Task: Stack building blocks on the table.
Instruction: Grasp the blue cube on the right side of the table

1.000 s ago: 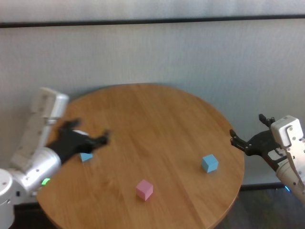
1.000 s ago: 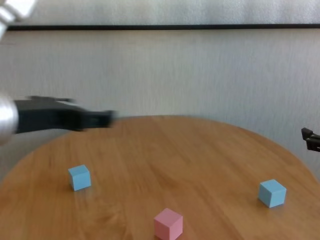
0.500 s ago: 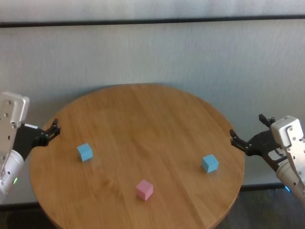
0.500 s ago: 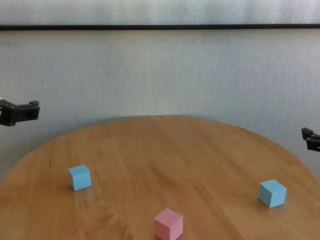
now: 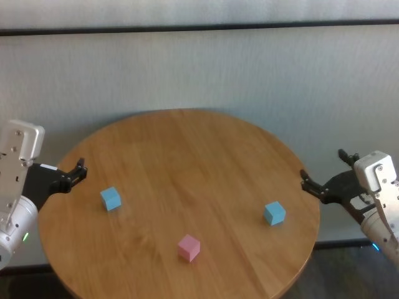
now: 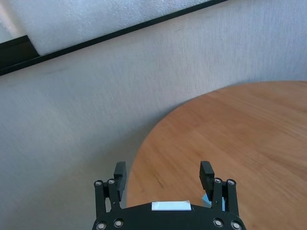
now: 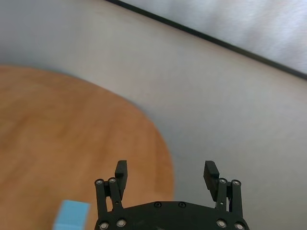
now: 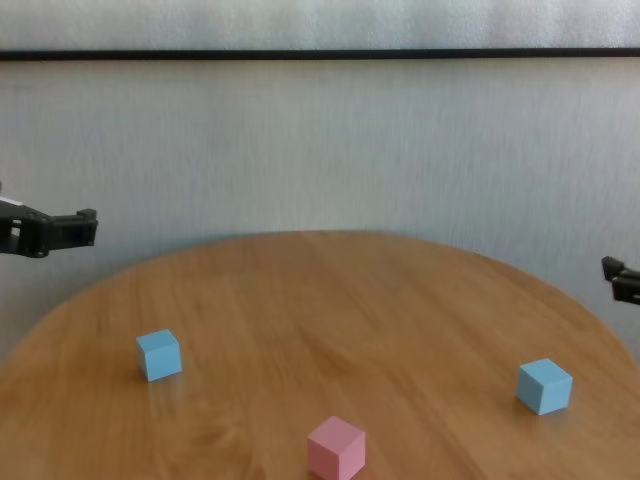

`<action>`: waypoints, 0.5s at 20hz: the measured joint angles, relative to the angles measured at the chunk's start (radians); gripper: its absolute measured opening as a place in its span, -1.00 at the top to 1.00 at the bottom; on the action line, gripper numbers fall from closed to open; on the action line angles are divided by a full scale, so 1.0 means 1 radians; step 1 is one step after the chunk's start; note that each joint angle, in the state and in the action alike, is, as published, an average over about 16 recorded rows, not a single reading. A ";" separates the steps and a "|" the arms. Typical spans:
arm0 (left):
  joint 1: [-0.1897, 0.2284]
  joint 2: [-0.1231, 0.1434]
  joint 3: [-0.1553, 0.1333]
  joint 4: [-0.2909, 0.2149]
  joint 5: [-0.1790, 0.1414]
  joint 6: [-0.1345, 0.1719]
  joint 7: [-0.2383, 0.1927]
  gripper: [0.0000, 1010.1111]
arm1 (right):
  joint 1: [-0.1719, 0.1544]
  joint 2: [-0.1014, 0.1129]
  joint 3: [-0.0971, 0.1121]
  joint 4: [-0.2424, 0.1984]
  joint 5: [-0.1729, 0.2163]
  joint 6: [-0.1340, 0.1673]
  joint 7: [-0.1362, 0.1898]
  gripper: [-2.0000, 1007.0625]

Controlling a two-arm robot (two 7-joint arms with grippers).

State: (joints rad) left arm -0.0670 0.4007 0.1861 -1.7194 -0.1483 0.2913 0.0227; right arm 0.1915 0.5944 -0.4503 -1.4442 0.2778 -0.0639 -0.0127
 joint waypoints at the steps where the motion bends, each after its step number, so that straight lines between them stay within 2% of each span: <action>1: -0.001 0.000 0.001 0.000 -0.002 0.002 -0.002 -0.98 | -0.002 -0.004 0.001 -0.008 0.008 0.017 0.003 -0.99; 5: -0.002 0.000 0.004 -0.001 -0.009 0.007 -0.006 -0.98 | -0.014 -0.026 0.006 -0.048 0.048 0.107 0.012 -0.99; 10: -0.004 -0.001 0.006 -0.002 -0.015 0.012 -0.010 -0.98 | -0.029 -0.070 0.018 -0.101 0.110 0.246 0.014 -0.99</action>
State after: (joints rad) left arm -0.0710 0.4001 0.1922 -1.7218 -0.1631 0.3036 0.0124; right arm 0.1624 0.5249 -0.4325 -1.5450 0.3880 0.1822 0.0017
